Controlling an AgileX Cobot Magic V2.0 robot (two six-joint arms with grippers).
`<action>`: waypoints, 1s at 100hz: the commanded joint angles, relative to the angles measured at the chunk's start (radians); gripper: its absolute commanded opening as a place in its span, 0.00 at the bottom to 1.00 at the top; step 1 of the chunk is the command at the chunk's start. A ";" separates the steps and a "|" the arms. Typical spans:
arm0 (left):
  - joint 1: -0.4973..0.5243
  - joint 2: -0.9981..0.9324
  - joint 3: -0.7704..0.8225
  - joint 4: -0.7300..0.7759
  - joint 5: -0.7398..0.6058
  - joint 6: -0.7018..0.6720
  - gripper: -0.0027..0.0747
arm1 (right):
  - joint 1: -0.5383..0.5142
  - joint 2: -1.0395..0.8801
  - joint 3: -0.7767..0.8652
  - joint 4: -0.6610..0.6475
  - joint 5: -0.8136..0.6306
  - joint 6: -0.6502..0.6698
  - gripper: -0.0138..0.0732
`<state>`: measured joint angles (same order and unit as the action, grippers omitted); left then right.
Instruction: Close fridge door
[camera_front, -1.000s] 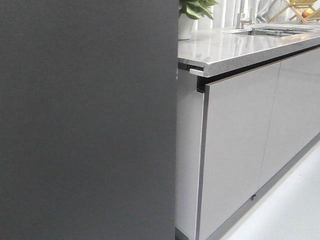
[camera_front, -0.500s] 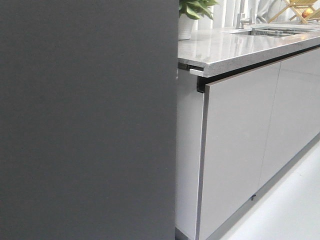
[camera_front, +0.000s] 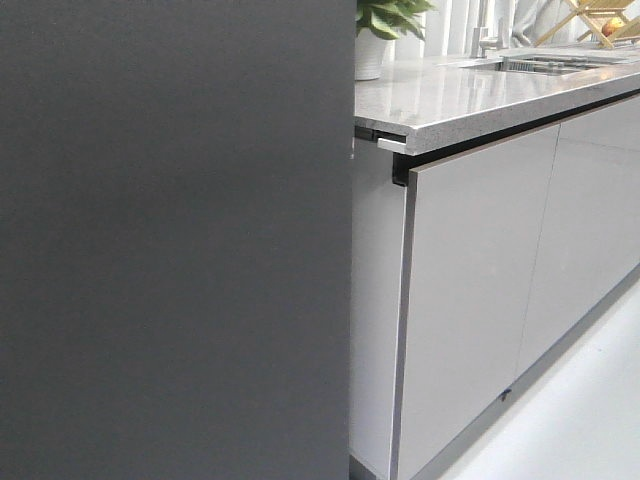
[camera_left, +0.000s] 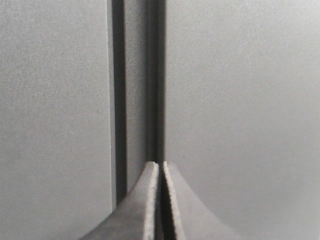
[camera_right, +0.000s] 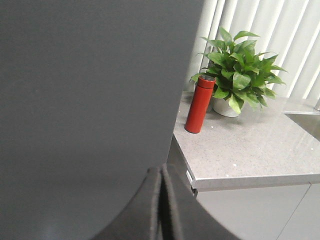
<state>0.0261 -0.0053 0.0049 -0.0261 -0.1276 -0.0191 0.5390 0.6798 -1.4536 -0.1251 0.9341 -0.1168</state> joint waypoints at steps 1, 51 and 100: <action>-0.001 -0.011 0.035 -0.004 -0.072 -0.004 0.01 | -0.004 -0.034 0.037 -0.021 -0.092 0.012 0.11; -0.001 -0.011 0.035 -0.004 -0.072 -0.004 0.01 | -0.004 -0.086 0.094 0.008 -0.092 0.016 0.11; -0.001 -0.011 0.035 -0.004 -0.072 -0.004 0.01 | -0.004 -0.086 0.094 -0.030 -0.084 0.001 0.11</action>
<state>0.0261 -0.0053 0.0049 -0.0261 -0.1276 -0.0191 0.5390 0.5927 -1.3461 -0.1145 0.9281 -0.1008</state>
